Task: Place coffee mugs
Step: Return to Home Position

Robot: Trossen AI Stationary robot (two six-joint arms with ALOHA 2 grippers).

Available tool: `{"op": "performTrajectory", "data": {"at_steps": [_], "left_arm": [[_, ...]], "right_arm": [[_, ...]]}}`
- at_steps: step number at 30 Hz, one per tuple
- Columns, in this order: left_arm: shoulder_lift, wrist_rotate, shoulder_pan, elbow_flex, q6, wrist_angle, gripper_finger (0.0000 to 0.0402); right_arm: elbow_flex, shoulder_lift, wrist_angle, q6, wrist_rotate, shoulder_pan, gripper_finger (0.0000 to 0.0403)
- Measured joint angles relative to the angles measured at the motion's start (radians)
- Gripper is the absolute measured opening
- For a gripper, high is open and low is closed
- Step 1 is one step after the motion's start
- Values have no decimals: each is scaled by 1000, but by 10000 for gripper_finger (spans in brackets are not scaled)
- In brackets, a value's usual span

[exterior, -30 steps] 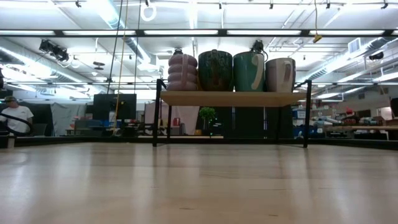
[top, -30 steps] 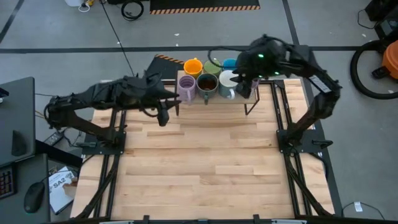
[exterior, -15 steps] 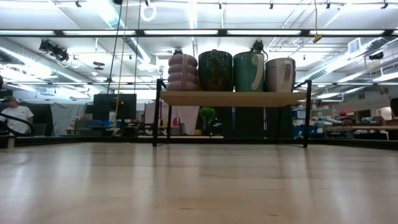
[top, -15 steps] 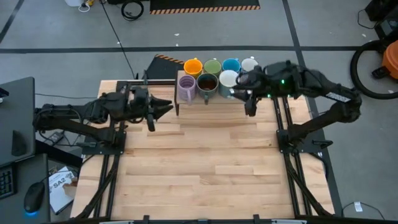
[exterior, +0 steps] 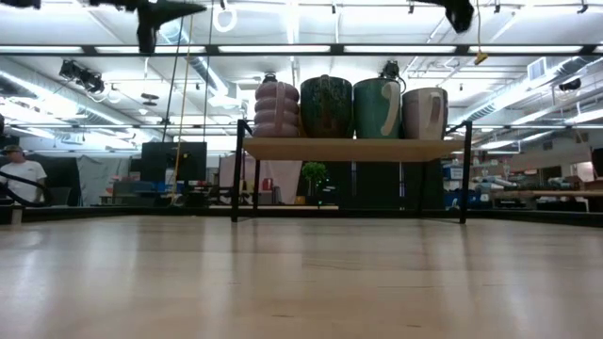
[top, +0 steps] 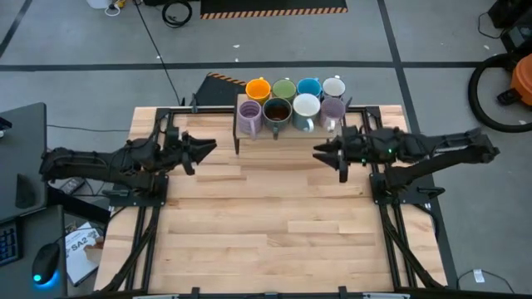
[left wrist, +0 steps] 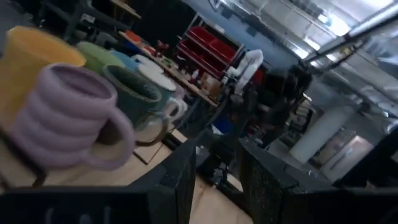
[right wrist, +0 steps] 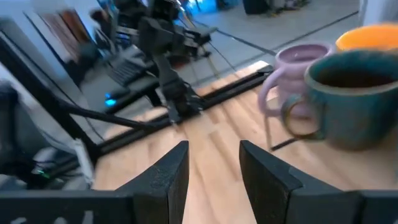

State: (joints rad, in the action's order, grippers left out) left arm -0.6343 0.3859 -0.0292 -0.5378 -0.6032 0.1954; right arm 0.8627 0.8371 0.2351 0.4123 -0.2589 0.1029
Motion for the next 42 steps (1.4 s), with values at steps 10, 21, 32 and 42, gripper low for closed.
{"op": "performTrajectory", "data": {"at_steps": [10, 21, 32, 42], "left_arm": [[124, 66, -4, 229, -112, 200, 116], [133, 153, -58, 426, -199, 405, 62], [244, 6, -75, 529, -161, 495, 11], [505, -139, -64, 529, -58, 88, 19]], "right_arm": [[-404, -150, -400, 160, -21, 78, 147], [-640, -253, -576, 250, -66, 132, 147], [-802, -423, -667, 349, -169, 140, 127], [-824, -527, -668, 356, -258, 140, 111]]}}
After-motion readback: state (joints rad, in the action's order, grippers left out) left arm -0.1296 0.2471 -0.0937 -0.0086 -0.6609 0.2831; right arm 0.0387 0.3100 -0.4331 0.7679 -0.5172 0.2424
